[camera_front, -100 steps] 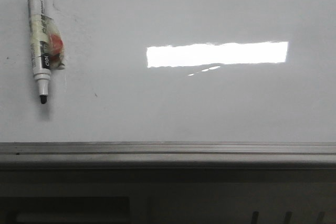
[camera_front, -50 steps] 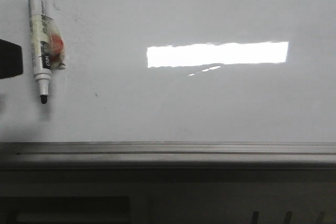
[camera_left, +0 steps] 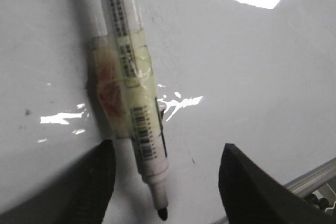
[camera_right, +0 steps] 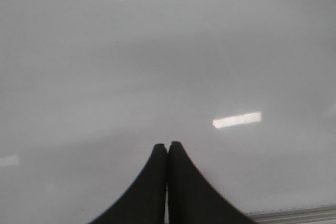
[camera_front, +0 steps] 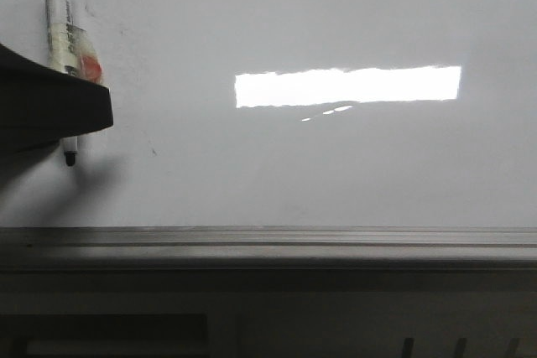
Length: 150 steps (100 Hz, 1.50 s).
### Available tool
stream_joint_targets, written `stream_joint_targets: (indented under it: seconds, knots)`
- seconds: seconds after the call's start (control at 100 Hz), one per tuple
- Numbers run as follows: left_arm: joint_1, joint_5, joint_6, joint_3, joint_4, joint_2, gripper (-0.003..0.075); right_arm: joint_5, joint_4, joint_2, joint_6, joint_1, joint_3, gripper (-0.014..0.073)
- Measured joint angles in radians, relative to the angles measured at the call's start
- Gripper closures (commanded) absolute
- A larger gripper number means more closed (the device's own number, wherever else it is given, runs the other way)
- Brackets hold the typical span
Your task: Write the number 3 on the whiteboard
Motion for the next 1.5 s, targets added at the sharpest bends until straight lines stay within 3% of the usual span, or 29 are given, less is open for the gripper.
stream_joint_targets:
  seconds: [0.11, 0.2, 0.38, 0.67, 0.81, 1.06, 1.15, 1.35, 1.5]
  knots:
    - [-0.002, -0.057, 0.0, -0.002, -0.004, 0.037, 0.0316, 0.0, 0.0, 0.0, 0.0, 0.0, 0.0, 0.0648]
    - [-0.002, -0.09, -0.009, -0.006, -0.004, 0.063, 0.0385, 0.0, 0.0, 0.0, 0.0, 0.0, 0.0, 0.0648]
    - [-0.002, -0.108, -0.035, -0.006, -0.012, 0.101, 0.0741, 0.0, 0.0, 0.0, 0.0, 0.0, 0.0, 0.0648]
    - [-0.005, -0.106, -0.037, -0.008, 0.007, 0.103, 0.0741, 0.024, 0.0, 0.0, 0.0, 0.057, -0.019, 0.0648]
    - [-0.005, -0.075, -0.037, -0.008, 0.117, 0.093, 0.0741, 0.108, 0.002, 0.007, -0.034, 0.157, -0.062, 0.0648]
    - [-0.005, -0.032, -0.037, -0.007, 0.329, 0.062, 0.0741, 0.189, 0.098, 0.091, -0.241, 0.391, -0.173, 0.0638]
    - [-0.005, -0.025, -0.037, -0.007, 0.445, 0.062, 0.0741, 0.193, 0.116, 0.15, -0.287, 0.47, -0.22, 0.0578]
    - [-0.005, 0.079, -0.037, -0.059, 0.715, 0.062, 0.0741, 0.195, 0.12, 0.314, -0.349, 0.639, -0.317, 0.0283]
    - [-0.005, 0.217, -0.037, -0.143, 0.904, 0.062, 0.0741, 0.195, 0.121, 0.442, -0.357, 0.759, -0.39, 0.0249]
